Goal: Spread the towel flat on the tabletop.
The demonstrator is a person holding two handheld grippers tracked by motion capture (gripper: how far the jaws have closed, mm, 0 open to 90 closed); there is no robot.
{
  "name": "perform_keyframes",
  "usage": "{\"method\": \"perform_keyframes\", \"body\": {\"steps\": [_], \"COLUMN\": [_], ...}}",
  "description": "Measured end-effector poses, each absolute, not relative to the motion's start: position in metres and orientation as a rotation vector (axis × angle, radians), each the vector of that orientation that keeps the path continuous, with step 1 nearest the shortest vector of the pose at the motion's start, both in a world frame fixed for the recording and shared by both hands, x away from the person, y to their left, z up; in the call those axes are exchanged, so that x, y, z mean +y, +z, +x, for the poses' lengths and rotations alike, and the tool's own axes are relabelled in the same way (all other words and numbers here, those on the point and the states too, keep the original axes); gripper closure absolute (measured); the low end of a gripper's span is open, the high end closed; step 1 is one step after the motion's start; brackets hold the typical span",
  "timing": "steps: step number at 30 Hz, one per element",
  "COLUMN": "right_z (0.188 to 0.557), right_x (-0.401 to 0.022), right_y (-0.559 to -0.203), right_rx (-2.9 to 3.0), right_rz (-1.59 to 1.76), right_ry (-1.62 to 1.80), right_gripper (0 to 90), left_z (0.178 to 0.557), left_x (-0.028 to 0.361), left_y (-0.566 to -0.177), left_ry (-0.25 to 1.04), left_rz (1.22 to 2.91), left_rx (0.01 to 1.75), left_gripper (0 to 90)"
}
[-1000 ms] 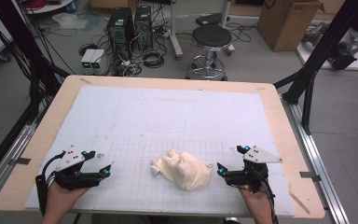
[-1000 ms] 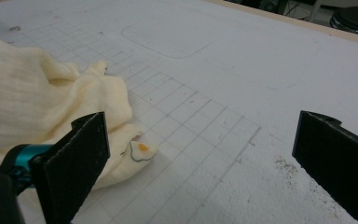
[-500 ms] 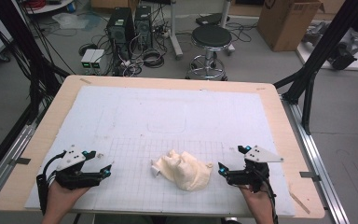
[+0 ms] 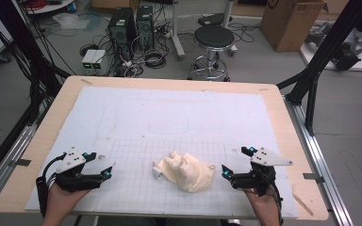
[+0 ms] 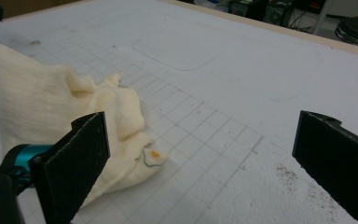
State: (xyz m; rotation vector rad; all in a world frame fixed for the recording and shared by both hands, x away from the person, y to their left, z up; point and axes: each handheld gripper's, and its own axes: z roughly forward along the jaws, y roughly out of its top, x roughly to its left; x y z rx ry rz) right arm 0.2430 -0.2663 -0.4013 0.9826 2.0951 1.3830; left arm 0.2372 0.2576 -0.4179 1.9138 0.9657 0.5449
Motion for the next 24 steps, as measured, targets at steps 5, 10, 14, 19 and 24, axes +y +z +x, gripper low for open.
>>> {"method": "perform_keyframes", "body": {"steps": [5,10,14,19,24], "right_z": [0.235,0.232,0.233,0.233,0.236], "right_x": [-0.265,-0.255,-0.245,-0.218,-0.191], "right_y": [-0.390,-0.382,-0.380,-0.378,-0.383], "right_rx": [2.087,2.104,2.145,2.258,2.363], "right_rz": [0.957,0.913,0.888,0.792,0.711], "right_ry": [1.426,1.448,1.465,1.470,1.447], "right_gripper": [3.1,3.5,4.3,5.9,12.1], "left_z": [0.237,0.236,0.234,0.236,0.235], "left_x": [0.258,0.258,0.260,0.260,0.260], "left_y": [-0.418,-0.418,-0.418,-0.419,-0.419], "left_ry": [0.547,0.550,0.556,0.559,0.563], "left_rz": [1.913,1.915,1.912,1.911,1.902], "left_rx": [0.965,0.964,0.975,0.979,0.978], "left_gripper": [21.4,21.4,21.4,21.5,21.6]}}
